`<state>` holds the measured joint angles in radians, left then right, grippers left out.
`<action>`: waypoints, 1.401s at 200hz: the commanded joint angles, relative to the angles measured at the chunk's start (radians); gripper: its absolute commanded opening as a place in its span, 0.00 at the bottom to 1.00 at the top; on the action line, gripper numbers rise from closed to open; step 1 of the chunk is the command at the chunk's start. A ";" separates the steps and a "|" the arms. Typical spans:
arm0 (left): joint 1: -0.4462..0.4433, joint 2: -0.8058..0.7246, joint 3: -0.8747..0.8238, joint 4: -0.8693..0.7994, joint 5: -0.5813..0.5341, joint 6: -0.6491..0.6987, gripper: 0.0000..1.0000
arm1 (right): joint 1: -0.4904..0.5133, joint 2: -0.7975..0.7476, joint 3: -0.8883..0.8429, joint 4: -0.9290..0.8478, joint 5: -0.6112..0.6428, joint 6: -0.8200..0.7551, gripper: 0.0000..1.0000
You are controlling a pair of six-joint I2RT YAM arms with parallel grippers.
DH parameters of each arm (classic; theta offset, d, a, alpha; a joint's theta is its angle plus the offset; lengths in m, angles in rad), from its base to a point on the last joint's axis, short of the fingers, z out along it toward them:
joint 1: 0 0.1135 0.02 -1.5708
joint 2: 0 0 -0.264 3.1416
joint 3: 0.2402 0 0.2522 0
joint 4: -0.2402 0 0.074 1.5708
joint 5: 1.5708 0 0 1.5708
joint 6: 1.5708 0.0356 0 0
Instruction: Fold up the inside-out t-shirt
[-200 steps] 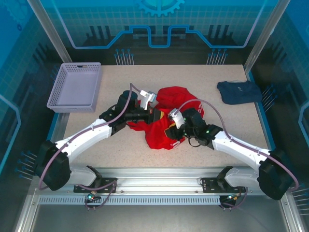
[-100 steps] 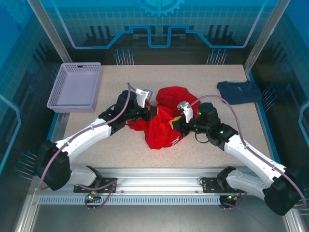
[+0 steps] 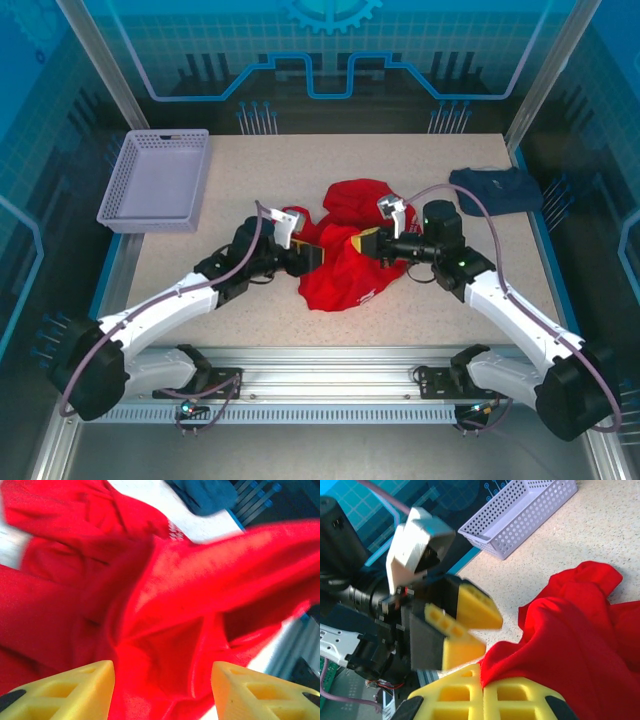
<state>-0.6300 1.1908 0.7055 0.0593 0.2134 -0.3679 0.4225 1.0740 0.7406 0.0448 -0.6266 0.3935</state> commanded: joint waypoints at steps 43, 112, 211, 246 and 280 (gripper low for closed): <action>-0.043 0.211 0.077 0.163 0.141 -0.017 0.50 | -0.061 -0.028 0.072 -0.019 -0.068 -0.006 0.00; -0.041 0.284 0.154 0.166 0.155 0.012 0.44 | -0.087 -0.050 0.032 -0.037 -0.066 -0.026 0.00; -0.005 0.249 0.137 0.164 0.173 0.004 0.52 | -0.112 -0.054 0.008 -0.040 -0.064 -0.033 0.00; -0.005 0.311 0.183 0.138 0.193 0.009 0.43 | -0.112 -0.057 0.006 -0.036 -0.065 -0.025 0.00; -0.005 0.344 0.208 0.151 0.226 0.006 0.38 | -0.112 -0.062 0.000 -0.024 -0.064 -0.015 0.00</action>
<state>-0.6392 1.5101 0.8726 0.2077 0.3866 -0.3656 0.3256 1.0321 0.7517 0.0006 -0.6670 0.3702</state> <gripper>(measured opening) 0.403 0.047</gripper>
